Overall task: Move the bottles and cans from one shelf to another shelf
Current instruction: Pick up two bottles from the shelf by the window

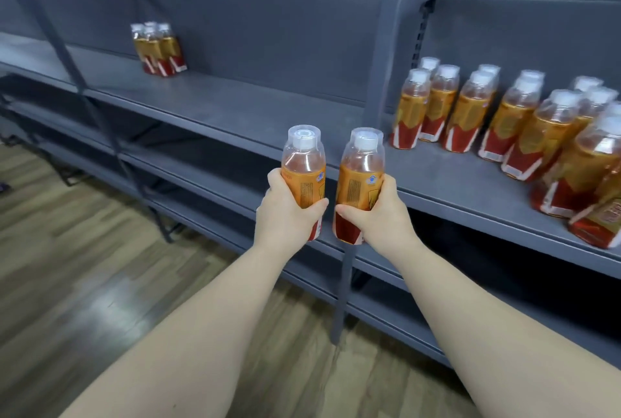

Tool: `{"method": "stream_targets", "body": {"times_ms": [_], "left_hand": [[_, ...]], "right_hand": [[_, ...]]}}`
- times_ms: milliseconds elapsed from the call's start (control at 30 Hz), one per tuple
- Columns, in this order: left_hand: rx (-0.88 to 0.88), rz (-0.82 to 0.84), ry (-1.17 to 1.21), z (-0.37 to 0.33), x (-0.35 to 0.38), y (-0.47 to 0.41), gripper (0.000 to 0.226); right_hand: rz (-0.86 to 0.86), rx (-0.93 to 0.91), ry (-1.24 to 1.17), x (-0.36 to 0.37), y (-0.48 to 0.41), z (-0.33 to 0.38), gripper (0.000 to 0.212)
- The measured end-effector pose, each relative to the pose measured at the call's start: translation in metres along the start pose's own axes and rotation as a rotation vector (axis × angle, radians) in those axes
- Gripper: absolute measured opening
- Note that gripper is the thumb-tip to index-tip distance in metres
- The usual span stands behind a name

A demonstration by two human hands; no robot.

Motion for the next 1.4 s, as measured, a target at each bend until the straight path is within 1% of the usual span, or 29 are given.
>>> {"method": "stream_targets", "body": {"times_ms": [167, 333, 533, 700, 1033, 1200, 1333, 1400], "left_hand": [[-0.053, -0.088, -0.005, 0.039, -0.055, -0.012, 0.073], [-0.114, -0.157, 0.015, 0.081, -0.105, -0.026, 0.066], [-0.185, -0.243, 0.027, 0.131, -0.171, -0.046, 0.067], [-0.242, -0.308, 0.03, 0.174, -0.221, -0.059, 0.062], [-0.335, -0.428, 0.07, 0.244, -0.294, -0.091, 0.066], [-0.364, -0.484, 0.076, 0.267, -0.322, -0.12, 0.069], [-0.398, -0.531, 0.058, 0.279, -0.344, -0.15, 0.063], [-0.413, -0.551, 0.047, 0.282, -0.355, -0.166, 0.064]], "right_hand": [[0.083, -0.036, 0.008, 0.065, -0.008, 0.028, 0.073], [0.162, -0.083, -0.005, 0.128, -0.017, 0.058, 0.075], [0.257, -0.126, -0.026, 0.208, -0.027, 0.094, 0.077], [0.313, -0.169, -0.045, 0.269, -0.031, 0.125, 0.075], [0.464, -0.216, -0.079, 0.386, -0.05, 0.164, 0.072], [0.523, -0.254, -0.085, 0.44, -0.078, 0.181, 0.075], [0.573, -0.299, -0.1, 0.479, -0.107, 0.2, 0.074], [0.593, -0.319, -0.101, 0.498, -0.124, 0.21, 0.075]]}}
Point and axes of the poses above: each hand's wrist, its own y-axis away from the middle knuckle, its own x-axis out of the palm, z = x × y, the point moved 10 cm from there along -y, towards the middle knuckle, and after that the axes turned 4 degrees about -x, right-handed, at the moved point
